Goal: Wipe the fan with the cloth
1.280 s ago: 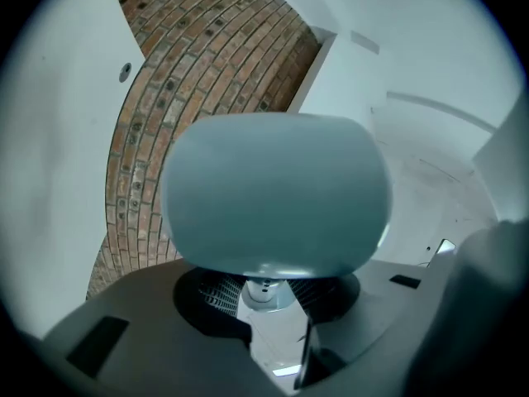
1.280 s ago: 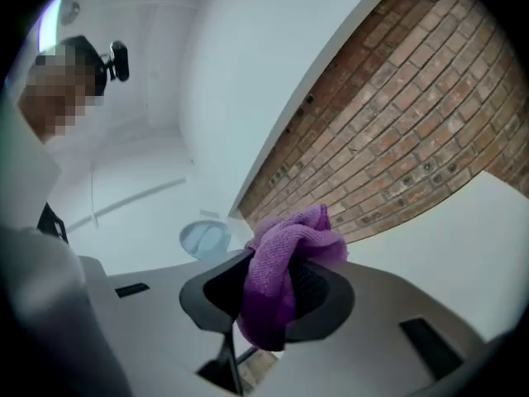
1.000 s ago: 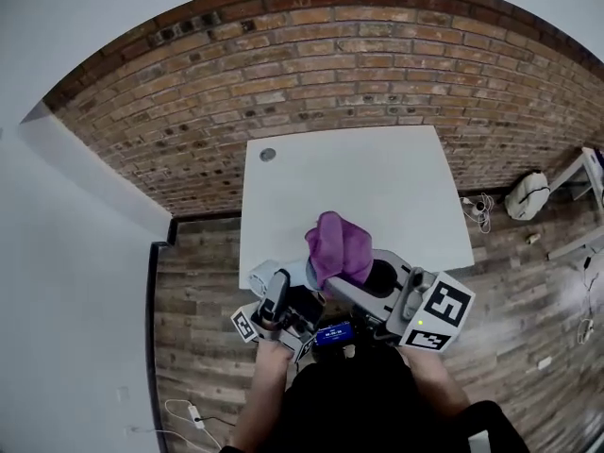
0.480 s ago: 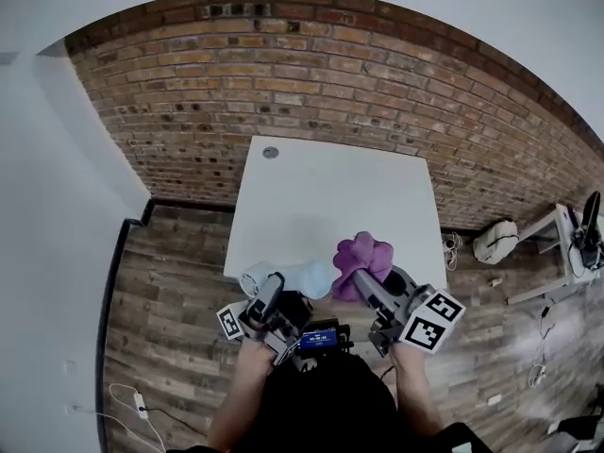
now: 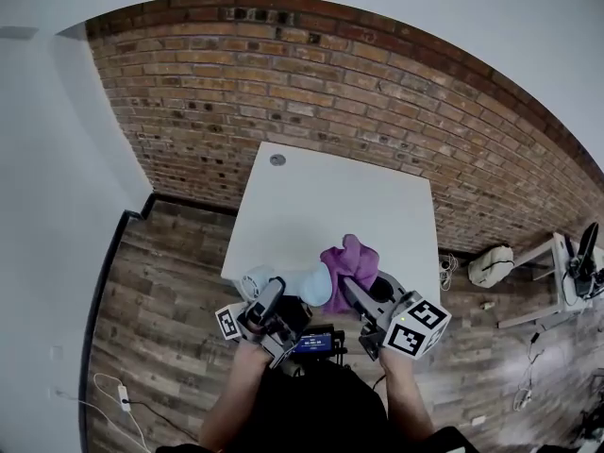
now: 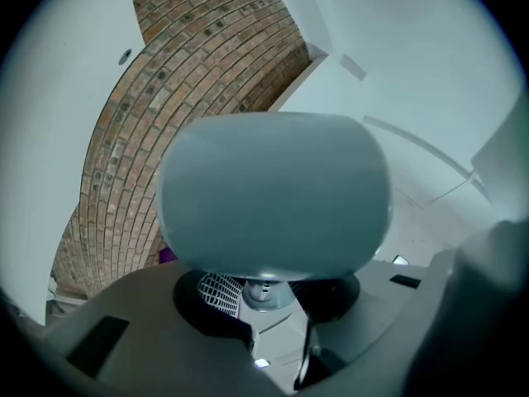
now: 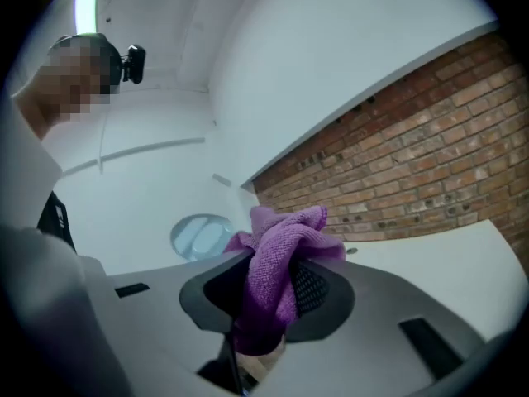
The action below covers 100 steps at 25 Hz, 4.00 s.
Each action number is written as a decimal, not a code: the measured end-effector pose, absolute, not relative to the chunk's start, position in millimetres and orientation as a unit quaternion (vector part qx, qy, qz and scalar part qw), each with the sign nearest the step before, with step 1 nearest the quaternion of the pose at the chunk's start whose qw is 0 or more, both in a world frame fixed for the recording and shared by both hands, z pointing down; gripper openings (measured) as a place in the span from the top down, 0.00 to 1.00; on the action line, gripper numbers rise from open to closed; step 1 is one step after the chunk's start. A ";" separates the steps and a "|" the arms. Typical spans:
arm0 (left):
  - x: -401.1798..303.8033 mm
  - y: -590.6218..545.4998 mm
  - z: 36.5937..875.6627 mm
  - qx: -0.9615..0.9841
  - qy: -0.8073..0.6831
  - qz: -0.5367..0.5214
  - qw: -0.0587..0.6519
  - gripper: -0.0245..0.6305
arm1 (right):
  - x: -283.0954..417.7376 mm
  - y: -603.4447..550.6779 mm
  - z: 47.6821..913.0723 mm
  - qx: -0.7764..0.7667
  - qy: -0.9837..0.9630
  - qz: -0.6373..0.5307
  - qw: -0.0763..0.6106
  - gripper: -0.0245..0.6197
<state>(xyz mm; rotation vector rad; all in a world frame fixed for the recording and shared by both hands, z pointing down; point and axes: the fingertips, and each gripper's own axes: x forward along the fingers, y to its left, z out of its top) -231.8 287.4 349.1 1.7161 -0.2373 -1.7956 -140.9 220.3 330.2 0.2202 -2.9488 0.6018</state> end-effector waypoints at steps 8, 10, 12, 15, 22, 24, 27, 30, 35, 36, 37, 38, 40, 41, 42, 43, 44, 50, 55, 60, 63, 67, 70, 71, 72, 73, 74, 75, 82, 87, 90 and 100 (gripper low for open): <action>-224.9 281.7 362.2 0.646 -0.101 -0.674 0.342 0.73 | -142.5 263.7 264.6 0.009 -0.988 0.155 -0.009 0.82; -218.7 278.6 362.3 0.647 -0.100 -0.671 0.347 0.73 | -155.1 281.7 263.6 -0.008 -0.993 0.113 0.015 0.82; -213.9 274.7 362.5 0.647 -0.103 -0.668 0.352 0.73 | -160.0 286.7 269.7 -0.005 -0.995 0.091 0.031 0.82; -213.4 273.2 365.0 0.642 -0.114 -0.671 0.354 0.73 | -156.7 285.8 276.4 -0.001 -0.995 0.090 0.035 0.82; -230.1 281.6 367.2 0.645 -0.134 -0.675 0.332 0.73 | -132.4 252.4 322.8 0.066 -0.986 0.122 0.098 0.82; -230.8 283.5 365.4 0.650 -0.137 -0.670 0.330 0.73 | -122.3 242.6 319.2 0.085 -0.983 0.140 0.085 0.82; -228.4 283.8 366.0 0.655 -0.143 -0.661 0.336 0.73 | -128.6 262.5 281.7 0.038 -0.989 0.139 0.028 0.82; -222.8 282.5 367.1 0.657 -0.143 -0.656 0.344 0.73 | -149.4 293.0 265.8 -0.030 -0.990 0.134 0.009 0.82; -222.3 285.8 360.1 0.665 -0.140 -0.651 0.339 0.73 | -149.0 277.9 286.7 -0.024 -0.980 0.195 0.004 0.82; -224.0 287.5 358.5 0.669 -0.142 -0.648 0.336 0.73 | -145.9 270.1 295.0 -0.011 -0.979 0.202 0.011 0.82; -225.6 289.0 357.1 0.673 -0.145 -0.644 0.333 0.73 | -142.2 261.4 305.6 0.006 -0.978 0.210 0.021 0.82; -226.9 290.3 355.6 0.676 -0.145 -0.642 0.332 0.73 | -137.6 252.0 317.9 0.025 -0.975 0.218 0.035 0.82; -229.4 293.8 350.6 0.681 -0.138 -0.640 0.328 0.73 | -126.8 233.2 346.9 0.072 -0.966 0.239 0.069 0.82; -230.2 295.6 347.5 0.685 -0.136 -0.638 0.325 0.73 | -121.2 225.7 360.3 0.093 -0.960 0.252 0.083 0.82; -230.5 296.7 345.0 0.691 -0.136 -0.633 0.322 0.73 | -116.2 220.5 369.6 0.106 -0.953 0.270 0.087 0.82; -230.9 296.9 343.6 0.696 -0.140 -0.627 0.320 0.73 | -112.5 217.9 373.1 0.111 -0.948 0.288 0.080 0.82; -231.7 296.5 343.3 0.700 -0.145 -0.622 0.321 0.73 | -110.9 217.7 370.7 0.109 -0.944 0.305 0.066 0.82; -241.7 297.0 353.1 0.688 -0.165 -0.624 0.333 0.73 | -129.7 242.2 291.4 0.035 -0.956 0.290 -0.033 0.82; -236.3 294.0 352.1 0.694 -0.166 -0.616 0.335 0.73 | -149.6 278.4 260.0 -0.026 -0.982 0.186 -0.036 0.82; -234.9 301.7 350.5 0.696 -0.166 -0.613 0.334 0.73 | -158.2 283.3 286.5 -0.022 -0.982 0.190 -0.005 0.82; -232.0 303.9 349.2 0.703 -0.169 -0.606 0.332 0.73 | -151.1 273.3 303.8 0.001 -0.979 0.205 0.013 0.82; -222.8 298.1 356.7 0.705 -0.174 -0.598 0.340 0.73 | -131.1 248.4 336.0 0.059 -0.971 0.224 0.057 0.82; -217.0 291.7 364.0 0.702 -0.177 -0.595 0.349 0.73 | -111.2 226.5 357.0 0.095 -0.960 0.255 0.063 0.82; -215.3 288.3 366.0 0.703 -0.181 -0.591 0.352 0.73 | -105.3 219.2 360.9 0.101 -0.957 0.266 0.057 0.82; -213.5 284.0 367.7 0.704 -0.184 -0.587 0.354 0.73 | -99.9 211.8 363.5 0.105 -0.954 0.276 0.050 0.82; -211.5 278.9 369.2 0.704 -0.188 -0.585 0.356 0.73 | -95.0 204.2 365.4 0.108 -0.952 0.283 0.045 0.82; -209.5 273.0 370.3 0.704 -0.193 -0.582 0.358 0.73 | -90.7 196.0 367.1 0.110 -0.950 0.289 0.041 0.82; -207.5 266.5 371.1 0.704 -0.200 -0.578 0.360 0.73 | -87.0 187.0 368.9 0.112 -0.948 0.294 0.038 0.82; -203.3 201.0 375.3 0.764 -0.331 -0.438 0.338 0.73 | -62.0 111.3 388.1 0.131 -0.930 0.342 -0.002 0.82; -202.1 156.2 393.6 0.779 -0.441 -0.300 0.329 0.73 | -51.1 65.0 417.1 0.117 -0.910 0.397 -0.019 0.82; -202.2 139.8 402.7 0.780 -0.484 -0.234 0.322 0.73 | -53.2 47.0 434.3 0.102 -0.899 0.425 -0.016 0.82; -250.2 88.7 441.9 0.800 -0.536 -0.021 0.270 0.73 | -86.4 5.5 473.0 0.111 -0.880 0.461 0.014 0.82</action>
